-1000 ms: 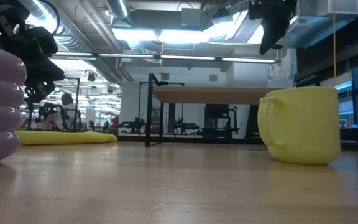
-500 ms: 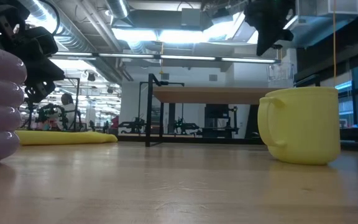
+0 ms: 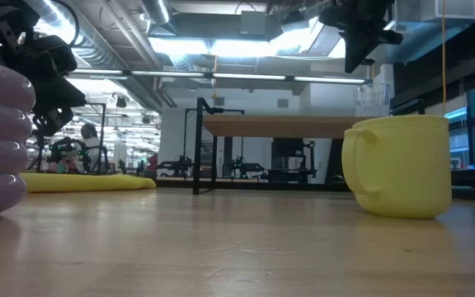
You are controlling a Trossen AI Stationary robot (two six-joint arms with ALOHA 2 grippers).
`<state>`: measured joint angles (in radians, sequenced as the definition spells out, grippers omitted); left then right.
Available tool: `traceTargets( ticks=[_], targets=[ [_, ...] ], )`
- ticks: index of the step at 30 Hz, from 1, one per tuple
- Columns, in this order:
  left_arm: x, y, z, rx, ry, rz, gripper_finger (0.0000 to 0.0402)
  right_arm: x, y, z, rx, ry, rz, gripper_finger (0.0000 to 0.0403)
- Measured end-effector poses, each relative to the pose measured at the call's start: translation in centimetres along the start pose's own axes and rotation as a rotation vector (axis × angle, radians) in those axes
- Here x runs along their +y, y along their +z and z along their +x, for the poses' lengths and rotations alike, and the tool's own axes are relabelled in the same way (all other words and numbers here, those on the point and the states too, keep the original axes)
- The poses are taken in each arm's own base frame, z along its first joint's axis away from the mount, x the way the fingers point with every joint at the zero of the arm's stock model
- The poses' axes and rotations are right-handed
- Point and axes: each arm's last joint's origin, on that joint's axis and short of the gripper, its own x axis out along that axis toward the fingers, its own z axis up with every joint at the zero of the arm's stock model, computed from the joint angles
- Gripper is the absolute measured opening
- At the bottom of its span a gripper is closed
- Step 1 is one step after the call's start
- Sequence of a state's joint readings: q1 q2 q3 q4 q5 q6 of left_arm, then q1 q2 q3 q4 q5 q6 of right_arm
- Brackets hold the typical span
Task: Stack small to large cups/mugs on shelf
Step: Put the transparent mug on the shelf
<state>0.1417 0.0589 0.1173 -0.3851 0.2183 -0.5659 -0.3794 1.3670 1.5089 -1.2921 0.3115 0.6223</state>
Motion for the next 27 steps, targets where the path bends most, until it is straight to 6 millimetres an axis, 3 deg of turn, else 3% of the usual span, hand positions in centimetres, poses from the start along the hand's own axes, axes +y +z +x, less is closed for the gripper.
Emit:
traceTargets(
  ticks=[6, 14, 20, 27],
  targets=[
    [0.0, 0.0, 0.0, -0.001, 0.0, 0.0, 0.0027, -0.2, -0.6, 0.1, 0.059, -0.028, 0.097, 0.0004],
    [0.0, 0.0, 0.0, 0.0, 0.0, 0.001, 0.0027, 0.9, -1.6, 1.3, 0.101, -0.02, 0.087, 0.0004],
    [0.0, 0.0, 0.0, 0.0, 0.0, 0.0, 0.0027, 1.8, -1.5, 1.3, 0.058, 0.029, 0.083, 0.0004],
    [0.0, 0.0, 0.0, 0.0, -0.001, 0.0, 0.0027, 1.6, -1.4, 1.6, 0.001, -0.061, 0.065, 0.0004]
  ],
)
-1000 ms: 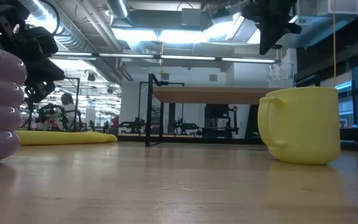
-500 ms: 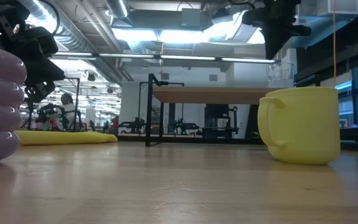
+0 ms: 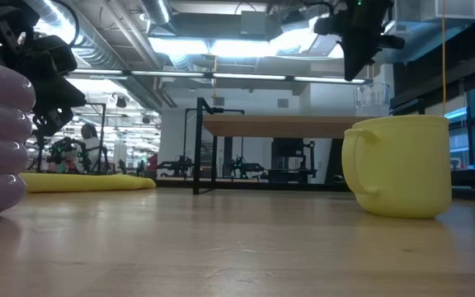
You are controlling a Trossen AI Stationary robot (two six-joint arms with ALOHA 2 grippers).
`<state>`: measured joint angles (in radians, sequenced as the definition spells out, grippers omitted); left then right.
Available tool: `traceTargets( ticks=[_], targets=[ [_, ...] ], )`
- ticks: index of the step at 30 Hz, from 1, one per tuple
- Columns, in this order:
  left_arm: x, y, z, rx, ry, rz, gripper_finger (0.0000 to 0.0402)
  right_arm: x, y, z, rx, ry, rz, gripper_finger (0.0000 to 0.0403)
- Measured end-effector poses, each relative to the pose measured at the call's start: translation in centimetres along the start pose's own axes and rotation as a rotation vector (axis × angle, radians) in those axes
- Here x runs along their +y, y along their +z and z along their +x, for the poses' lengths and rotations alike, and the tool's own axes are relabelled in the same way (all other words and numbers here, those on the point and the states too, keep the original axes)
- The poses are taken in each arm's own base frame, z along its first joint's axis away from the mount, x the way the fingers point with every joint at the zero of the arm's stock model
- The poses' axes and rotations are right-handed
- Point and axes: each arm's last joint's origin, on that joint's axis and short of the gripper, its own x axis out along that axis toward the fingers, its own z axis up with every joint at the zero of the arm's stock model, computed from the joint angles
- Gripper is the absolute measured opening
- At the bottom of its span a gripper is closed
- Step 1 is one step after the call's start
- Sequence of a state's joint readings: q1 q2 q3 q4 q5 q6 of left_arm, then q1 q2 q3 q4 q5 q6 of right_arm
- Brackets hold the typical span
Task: Stack small to large cups/mugs on shelf
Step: Put the transparent mug on the shelf
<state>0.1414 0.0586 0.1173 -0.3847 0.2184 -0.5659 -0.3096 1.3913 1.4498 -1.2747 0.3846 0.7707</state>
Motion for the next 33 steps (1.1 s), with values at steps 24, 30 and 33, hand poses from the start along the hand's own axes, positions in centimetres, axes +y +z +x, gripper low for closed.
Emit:
traceTargets(
  ticks=[24, 30, 33],
  targets=[
    [0.0, 0.0, 0.0, 0.0, 0.001, 0.0, 0.0027, 0.8, -0.6, 1.6, 0.047, -0.144, -0.041, 0.0004],
    [0.0, 0.0, 0.0, 0.0, 0.0, 0.0, 0.0027, 1.0, -1.6, 1.1, 0.06, -0.179, -0.023, 0.0004],
    [0.0, 0.0, 0.0, 0.001, 0.0, 0.0, 0.0027, 1.2, -1.9, 0.9, 0.059, -0.188, -0.012, 0.0004]
  ],
)
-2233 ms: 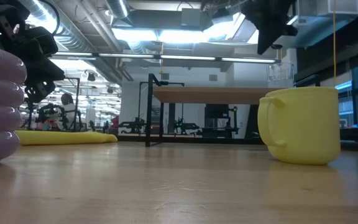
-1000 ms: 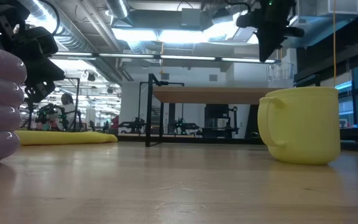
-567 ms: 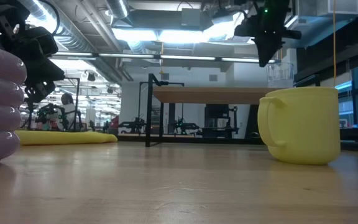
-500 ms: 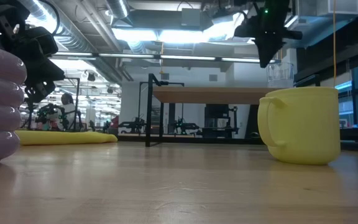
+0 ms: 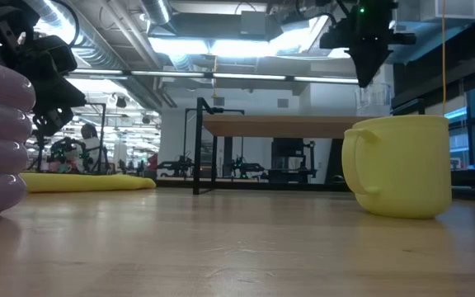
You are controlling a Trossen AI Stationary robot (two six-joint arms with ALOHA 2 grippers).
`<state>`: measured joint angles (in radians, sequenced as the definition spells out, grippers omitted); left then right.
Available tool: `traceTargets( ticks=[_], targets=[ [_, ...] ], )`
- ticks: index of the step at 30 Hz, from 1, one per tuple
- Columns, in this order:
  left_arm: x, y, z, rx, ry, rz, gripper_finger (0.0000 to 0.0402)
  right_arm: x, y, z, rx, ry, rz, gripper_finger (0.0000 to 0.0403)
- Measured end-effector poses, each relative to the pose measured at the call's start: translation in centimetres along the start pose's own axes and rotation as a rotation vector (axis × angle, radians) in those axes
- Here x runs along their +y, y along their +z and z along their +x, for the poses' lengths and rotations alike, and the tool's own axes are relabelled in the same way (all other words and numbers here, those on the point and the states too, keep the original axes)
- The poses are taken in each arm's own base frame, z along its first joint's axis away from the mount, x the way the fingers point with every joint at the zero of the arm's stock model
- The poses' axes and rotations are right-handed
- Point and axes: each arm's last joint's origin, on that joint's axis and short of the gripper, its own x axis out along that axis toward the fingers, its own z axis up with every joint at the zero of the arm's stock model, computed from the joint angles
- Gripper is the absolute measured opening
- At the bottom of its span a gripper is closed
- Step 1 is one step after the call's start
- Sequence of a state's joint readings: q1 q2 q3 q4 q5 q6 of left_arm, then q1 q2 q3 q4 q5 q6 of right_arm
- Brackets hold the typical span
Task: Stack small to large cups/mugs on shelf
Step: Put the transparent mug on the shelf
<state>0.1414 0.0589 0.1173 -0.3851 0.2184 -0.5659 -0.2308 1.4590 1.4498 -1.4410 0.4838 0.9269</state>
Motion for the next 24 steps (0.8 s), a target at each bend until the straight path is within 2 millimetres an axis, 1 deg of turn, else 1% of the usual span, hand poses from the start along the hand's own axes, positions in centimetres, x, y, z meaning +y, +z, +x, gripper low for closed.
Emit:
traceTargets(
  ticks=[7, 11, 15, 18, 20, 22, 24],
  targets=[
    [0.0, 0.0, 0.0, -0.001, 0.0, 0.0, 0.0027, 0.3, -0.6, -0.3, -0.006, -0.008, 0.03, 0.0004],
    [0.0, 0.0, 0.0, -0.001, 0.0, 0.0, 0.0027, 1.0, -0.9, -0.8, -0.007, 0.058, 0.022, 0.0009],
    [0.0, 0.0, 0.0, -0.001, 0.0, 0.0, 0.0027, 2.1, -0.9, -1.3, -0.048, 0.154, 0.04, 0.0033],
    [0.0, 0.0, 0.0, -0.001, 0.0, 0.0, 0.0027, 2.9, -0.5, -1.6, -0.108, 0.227, 0.009, 0.0055],
    [0.0, 0.0, 0.0, 0.0, 0.0, 0.0, 0.0027, 3.3, 0.0, -1.8, -0.183, 0.245, -0.011, 0.0069],
    [0.0, 0.0, 0.0, -0.001, 0.0, 0.0, 0.0027, 3.2, 0.8, -1.6, -0.252, 0.226, -0.013, 0.0081],
    [0.0, 0.0, 0.0, -0.001, 0.0, 0.0, 0.0027, 2.8, 1.7, -1.3, -0.284, 0.2, -0.019, 0.0091]
  ],
)
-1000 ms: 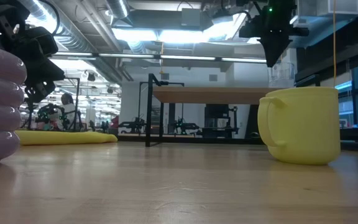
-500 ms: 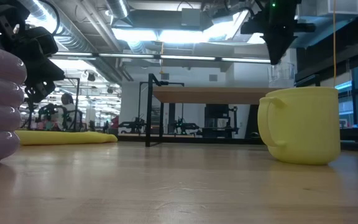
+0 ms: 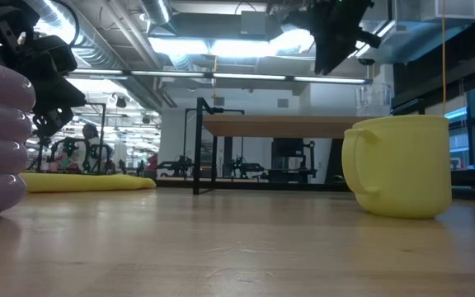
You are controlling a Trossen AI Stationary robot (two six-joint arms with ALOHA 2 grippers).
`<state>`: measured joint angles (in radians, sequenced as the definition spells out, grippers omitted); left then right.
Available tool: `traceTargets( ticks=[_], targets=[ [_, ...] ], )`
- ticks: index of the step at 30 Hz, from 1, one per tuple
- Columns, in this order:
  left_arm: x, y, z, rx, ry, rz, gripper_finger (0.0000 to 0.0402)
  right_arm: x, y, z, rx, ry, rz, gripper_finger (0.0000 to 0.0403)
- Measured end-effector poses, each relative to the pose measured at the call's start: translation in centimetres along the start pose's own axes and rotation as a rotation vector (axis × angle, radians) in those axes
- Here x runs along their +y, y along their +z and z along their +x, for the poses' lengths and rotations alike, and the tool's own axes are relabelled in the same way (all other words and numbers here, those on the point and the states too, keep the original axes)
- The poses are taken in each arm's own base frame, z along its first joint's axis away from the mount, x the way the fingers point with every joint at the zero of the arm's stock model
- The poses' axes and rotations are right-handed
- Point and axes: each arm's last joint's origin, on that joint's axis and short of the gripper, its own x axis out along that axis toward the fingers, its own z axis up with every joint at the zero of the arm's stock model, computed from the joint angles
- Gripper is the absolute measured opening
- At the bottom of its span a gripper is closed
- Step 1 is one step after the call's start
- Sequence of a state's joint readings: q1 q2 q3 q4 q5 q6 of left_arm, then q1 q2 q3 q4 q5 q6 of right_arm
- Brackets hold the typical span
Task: Stack small to large cups/mugs on shelf
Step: Put the transparent mug on the shelf
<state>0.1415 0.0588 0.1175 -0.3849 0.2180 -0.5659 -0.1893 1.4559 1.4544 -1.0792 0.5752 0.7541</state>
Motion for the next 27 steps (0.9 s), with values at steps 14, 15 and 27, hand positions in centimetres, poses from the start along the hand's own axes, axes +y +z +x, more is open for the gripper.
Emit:
traceTargets(
  ticks=[14, 15, 27],
  targets=[
    [0.0, 0.0, 0.0, 0.0, 0.0, 0.0, 0.0027, -5.1, 3.4, 3.4, 0.058, -0.099, -0.09, 0.0136],
    [0.0, 0.0, 0.0, 0.0, 0.0, 0.0, 0.0027, -5.4, 3.6, 3.5, 0.06, -0.104, -0.1, 0.0135],
    [0.0, 0.0, 0.0, 0.0, 0.0, 0.0, 0.0027, -9.8, 5.0, 5.4, 0.145, -0.126, -0.027, 0.0138]
  ],
)
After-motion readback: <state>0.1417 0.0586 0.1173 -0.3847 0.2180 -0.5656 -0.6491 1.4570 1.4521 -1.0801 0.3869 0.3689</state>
